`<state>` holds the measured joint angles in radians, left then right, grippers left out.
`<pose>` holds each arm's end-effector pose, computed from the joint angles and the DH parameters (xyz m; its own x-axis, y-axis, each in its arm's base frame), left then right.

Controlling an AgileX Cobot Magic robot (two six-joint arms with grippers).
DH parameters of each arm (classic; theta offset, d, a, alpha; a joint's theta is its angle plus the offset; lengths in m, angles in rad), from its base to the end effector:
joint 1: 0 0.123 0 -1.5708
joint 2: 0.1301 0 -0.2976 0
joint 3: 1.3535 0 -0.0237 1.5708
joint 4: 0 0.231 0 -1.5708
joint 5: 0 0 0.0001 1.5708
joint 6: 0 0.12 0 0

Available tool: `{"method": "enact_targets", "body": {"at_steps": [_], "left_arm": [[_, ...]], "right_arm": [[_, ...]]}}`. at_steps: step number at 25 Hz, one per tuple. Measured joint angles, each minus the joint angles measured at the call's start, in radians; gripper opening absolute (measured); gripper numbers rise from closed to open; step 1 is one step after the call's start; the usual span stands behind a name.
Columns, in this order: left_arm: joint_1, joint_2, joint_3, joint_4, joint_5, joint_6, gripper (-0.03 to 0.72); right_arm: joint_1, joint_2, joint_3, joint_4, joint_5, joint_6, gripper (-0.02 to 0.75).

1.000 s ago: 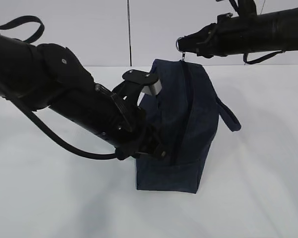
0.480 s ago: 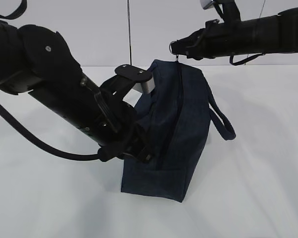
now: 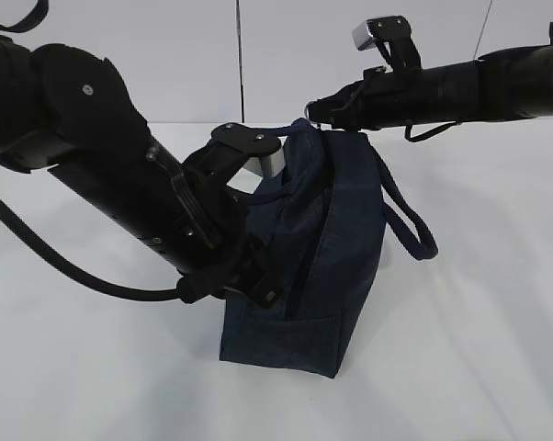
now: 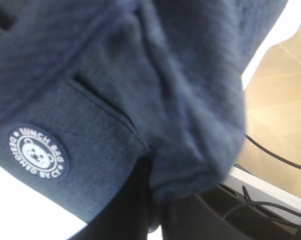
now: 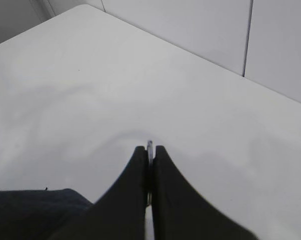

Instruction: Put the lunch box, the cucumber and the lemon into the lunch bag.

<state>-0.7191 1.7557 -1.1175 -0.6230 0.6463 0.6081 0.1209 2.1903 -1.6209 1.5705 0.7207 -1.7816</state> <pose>0.2372 -0.2638 0.2050 -0.6040 0.6373 -0.4786 0.7922 0.5460 -0.2726 0.4850 0.1388 0.2129 -0.3097 -0.1963 -0.9304 -0.7526 0.6486 0.1137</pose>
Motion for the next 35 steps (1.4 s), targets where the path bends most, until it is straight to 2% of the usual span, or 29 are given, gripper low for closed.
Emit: {"method": "enact_targets", "body": {"at_steps": [10, 12, 16, 18, 22, 31, 35], "left_arm": [[0.000, 0.000, 0.000, 0.008, -0.004, -0.002, 0.014], [0.000, 0.000, 0.000, 0.008, 0.001, -0.002, 0.086], [0.000, 0.000, 0.000, 0.008, 0.004, -0.002, 0.349], [0.000, -0.002, 0.000, 0.008, -0.005, -0.002, 0.404], [0.043, -0.051, 0.000, 0.008, 0.008, -0.006, 0.414], [0.244, -0.221, -0.007, 0.019, 0.109, -0.022, 0.414], [0.290, -0.235, -0.048, 0.027, 0.177, -0.035, 0.413]], "right_arm": [[0.002, 0.014, -0.024, 0.002, 0.050, 0.017, 0.000], [0.002, 0.014, -0.024, 0.002, 0.054, 0.024, 0.000], [0.002, 0.014, -0.024, 0.002, 0.067, 0.030, 0.000], [0.002, 0.014, -0.024, 0.002, 0.087, 0.032, 0.000], [0.002, 0.014, -0.024, 0.003, 0.105, 0.034, 0.000], [0.002, 0.014, -0.024, 0.003, 0.113, 0.034, 0.000], [0.002, 0.014, -0.024, 0.003, 0.113, 0.036, 0.000]]}}
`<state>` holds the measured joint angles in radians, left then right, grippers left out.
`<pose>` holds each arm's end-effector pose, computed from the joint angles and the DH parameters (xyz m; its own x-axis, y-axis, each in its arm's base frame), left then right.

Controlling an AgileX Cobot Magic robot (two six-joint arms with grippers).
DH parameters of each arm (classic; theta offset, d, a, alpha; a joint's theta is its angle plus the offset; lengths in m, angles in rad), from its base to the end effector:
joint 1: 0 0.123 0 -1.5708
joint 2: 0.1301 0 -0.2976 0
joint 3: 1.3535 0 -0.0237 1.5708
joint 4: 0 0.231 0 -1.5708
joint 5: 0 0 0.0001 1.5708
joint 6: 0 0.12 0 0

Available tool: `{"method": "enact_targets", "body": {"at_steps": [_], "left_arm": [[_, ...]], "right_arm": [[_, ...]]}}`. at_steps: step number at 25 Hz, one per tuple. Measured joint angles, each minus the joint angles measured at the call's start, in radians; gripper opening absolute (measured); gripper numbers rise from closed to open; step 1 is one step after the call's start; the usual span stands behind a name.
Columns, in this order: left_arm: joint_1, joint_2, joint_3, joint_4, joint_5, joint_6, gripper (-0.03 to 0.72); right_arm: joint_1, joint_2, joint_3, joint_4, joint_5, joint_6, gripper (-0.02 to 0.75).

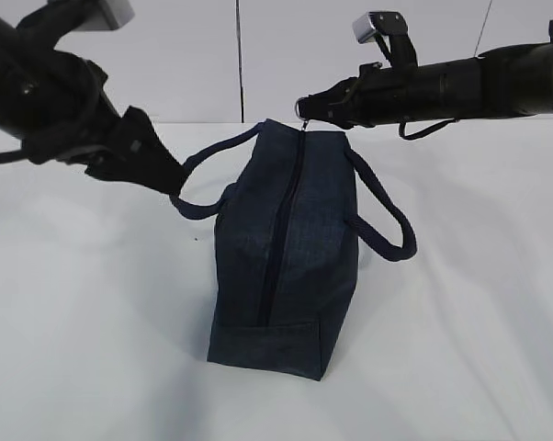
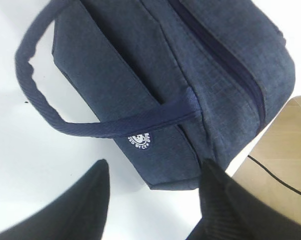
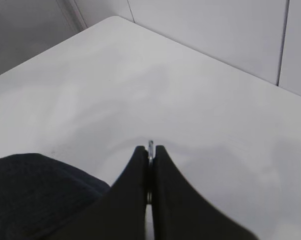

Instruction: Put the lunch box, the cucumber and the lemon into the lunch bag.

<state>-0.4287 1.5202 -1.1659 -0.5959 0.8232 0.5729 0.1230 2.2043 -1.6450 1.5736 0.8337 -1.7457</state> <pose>0.2633 -0.1747 0.2897 -0.6739 0.4487 -0.5869 0.6838 0.6796 -0.2656 0.4795 0.1489 0.2176 -0.3167 -0.1542 -0.9359 -0.8034 0.5681 0.1782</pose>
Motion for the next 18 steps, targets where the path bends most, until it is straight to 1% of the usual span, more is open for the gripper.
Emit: {"method": "enact_targets", "body": {"at_steps": [4, 10, 14, 18], "left_arm": [[0.004, 0.016, -0.117, 0.022, 0.073, -0.057, 0.412], [0.004, 0.176, -0.414, 0.077, 0.270, -0.177, 0.412], [-0.016, 0.301, -0.578, 0.111, 0.347, -0.236, 0.412], [-0.048, 0.408, -0.674, 0.133, 0.395, -0.269, 0.412]], "right_arm": [[0.000, 0.000, 0.000, 0.000, 0.006, 0.002, 0.000], [0.000, 0.000, 0.000, 0.000, 0.019, 0.002, 0.000], [0.000, 0.000, -0.002, 0.000, 0.030, 0.002, 0.000], [0.000, 0.000, -0.002, 0.000, 0.042, 0.004, 0.000]]}}
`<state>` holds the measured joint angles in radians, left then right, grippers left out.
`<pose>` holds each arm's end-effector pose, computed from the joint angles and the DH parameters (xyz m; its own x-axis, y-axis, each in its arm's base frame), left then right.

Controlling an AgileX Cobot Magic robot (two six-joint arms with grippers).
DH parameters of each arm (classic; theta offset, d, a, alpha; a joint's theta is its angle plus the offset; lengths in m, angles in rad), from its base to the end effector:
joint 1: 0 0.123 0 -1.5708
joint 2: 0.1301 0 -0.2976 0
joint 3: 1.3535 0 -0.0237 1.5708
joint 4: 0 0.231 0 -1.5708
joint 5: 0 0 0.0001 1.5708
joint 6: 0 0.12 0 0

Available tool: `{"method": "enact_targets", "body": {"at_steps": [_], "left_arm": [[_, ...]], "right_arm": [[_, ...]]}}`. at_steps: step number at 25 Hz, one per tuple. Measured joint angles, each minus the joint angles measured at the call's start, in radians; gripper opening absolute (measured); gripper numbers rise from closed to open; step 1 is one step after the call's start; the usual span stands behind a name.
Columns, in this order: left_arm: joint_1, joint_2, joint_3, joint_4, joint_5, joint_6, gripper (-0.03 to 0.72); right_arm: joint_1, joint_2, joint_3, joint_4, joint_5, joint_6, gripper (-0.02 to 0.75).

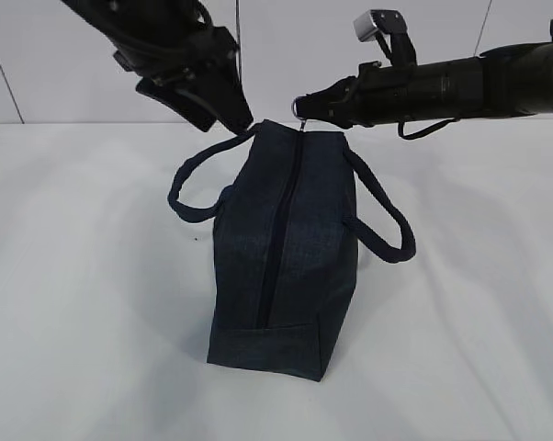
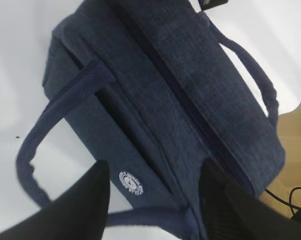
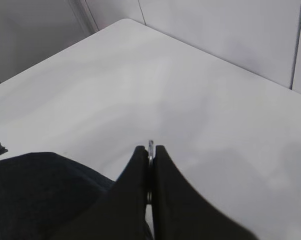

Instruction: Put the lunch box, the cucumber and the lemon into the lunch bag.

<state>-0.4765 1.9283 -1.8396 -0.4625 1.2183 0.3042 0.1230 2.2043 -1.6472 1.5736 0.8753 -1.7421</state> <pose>0.3427 -0.2335 0.3084 -0.7407 0.5186 -0.4271 0.6622 0.6710 -0.3336 0.4761 0.1517 0.2200 -0.3141 -0.1461 -0.9381 -0.8227 0.5350 0.1921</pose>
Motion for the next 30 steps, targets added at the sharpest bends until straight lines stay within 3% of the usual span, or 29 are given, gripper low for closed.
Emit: {"method": "enact_targets", "body": {"at_steps": [11, 13, 16, 18, 30], "left_arm": [[-0.019, 0.174, -0.041, 0.014, 0.008, -0.027, 0.387], [-0.020, 0.187, -0.042, 0.012, 0.010, -0.029, 0.299], [-0.021, 0.193, -0.053, 0.021, 0.010, -0.013, 0.067], [-0.024, 0.193, -0.064, 0.030, 0.015, -0.007, 0.012], [-0.024, 0.166, -0.107, 0.077, 0.022, -0.005, -0.006]], "right_arm": [[0.000, 0.000, 0.000, 0.000, 0.003, 0.000, 0.000], [0.000, 0.000, 0.000, 0.000, 0.003, 0.000, 0.000], [-0.002, 0.000, 0.000, 0.000, 0.003, 0.000, 0.000], [-0.002, 0.000, 0.000, 0.000, -0.008, 0.000, 0.000], [-0.002, 0.000, 0.000, 0.002, -0.071, 0.000, 0.000]]}}
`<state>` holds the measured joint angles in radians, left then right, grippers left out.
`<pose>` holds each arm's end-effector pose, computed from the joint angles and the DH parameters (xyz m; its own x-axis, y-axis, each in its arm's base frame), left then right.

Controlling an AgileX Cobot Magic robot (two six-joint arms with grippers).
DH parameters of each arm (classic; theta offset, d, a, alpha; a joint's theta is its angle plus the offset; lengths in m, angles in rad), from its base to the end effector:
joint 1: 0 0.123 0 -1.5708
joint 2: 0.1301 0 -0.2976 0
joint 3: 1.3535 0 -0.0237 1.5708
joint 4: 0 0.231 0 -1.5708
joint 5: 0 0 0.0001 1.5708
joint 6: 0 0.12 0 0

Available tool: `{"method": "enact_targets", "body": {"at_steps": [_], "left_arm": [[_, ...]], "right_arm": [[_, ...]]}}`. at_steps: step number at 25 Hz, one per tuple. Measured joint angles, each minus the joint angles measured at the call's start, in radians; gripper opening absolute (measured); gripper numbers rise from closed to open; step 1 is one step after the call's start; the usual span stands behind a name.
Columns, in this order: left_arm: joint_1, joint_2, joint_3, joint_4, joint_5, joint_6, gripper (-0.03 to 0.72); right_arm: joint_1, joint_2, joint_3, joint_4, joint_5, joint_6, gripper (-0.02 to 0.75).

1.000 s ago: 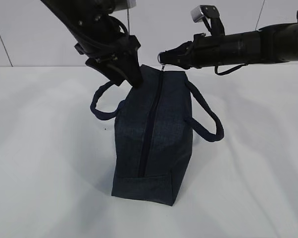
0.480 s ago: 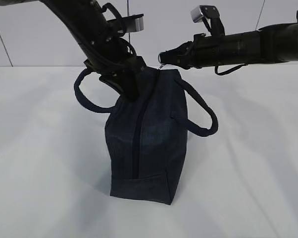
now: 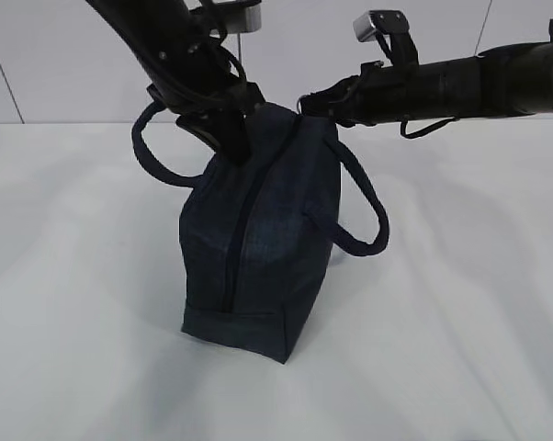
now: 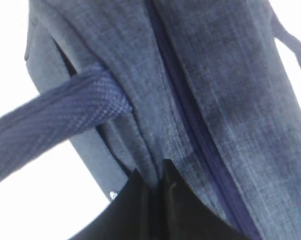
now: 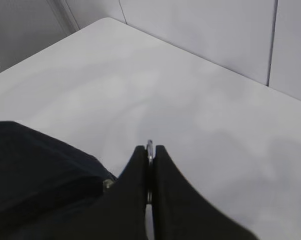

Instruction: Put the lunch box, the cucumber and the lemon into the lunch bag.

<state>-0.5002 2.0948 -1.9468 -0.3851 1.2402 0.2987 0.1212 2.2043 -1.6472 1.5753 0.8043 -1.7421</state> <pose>0.3704 -0.2511 0.2614 -0.7381 0.5814 -0.3424 0.6714 0.6833 -0.2869 0.4827 0.1459 0.2172 -0.3207 -0.1537 -0.9346 -0.7862 0.5935 0.1721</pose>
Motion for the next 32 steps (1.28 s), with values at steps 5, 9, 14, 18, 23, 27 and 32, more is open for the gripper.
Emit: {"method": "enact_targets", "body": {"at_steps": [5, 9, 14, 18, 23, 27, 32], "left_arm": [[0.000, -0.038, 0.000, 0.014, -0.004, 0.000, -0.006], [0.000, -0.060, 0.000, 0.020, -0.004, 0.000, -0.006], [0.000, -0.086, 0.000, 0.028, -0.002, 0.000, -0.006], [0.000, -0.114, 0.000, 0.032, 0.002, 0.000, -0.006], [0.000, -0.139, 0.003, 0.038, 0.004, 0.000, -0.006], [0.000, -0.143, 0.004, 0.038, 0.006, 0.000, -0.006], [0.000, -0.152, 0.004, 0.038, 0.019, 0.000, -0.006]], "right_arm": [[0.000, 0.000, 0.000, 0.004, -0.017, 0.000, 0.000], [0.000, 0.000, 0.000, 0.004, -0.040, 0.000, 0.000], [0.000, 0.003, -0.001, 0.006, -0.054, 0.000, 0.000], [0.000, 0.026, -0.003, 0.015, -0.052, 0.000, 0.000], [0.004, 0.048, -0.003, 0.021, -0.017, 0.001, 0.000], [0.004, 0.051, -0.005, 0.025, -0.002, 0.001, 0.000], [0.004, 0.051, -0.005, 0.052, 0.042, 0.001, 0.001]]}}
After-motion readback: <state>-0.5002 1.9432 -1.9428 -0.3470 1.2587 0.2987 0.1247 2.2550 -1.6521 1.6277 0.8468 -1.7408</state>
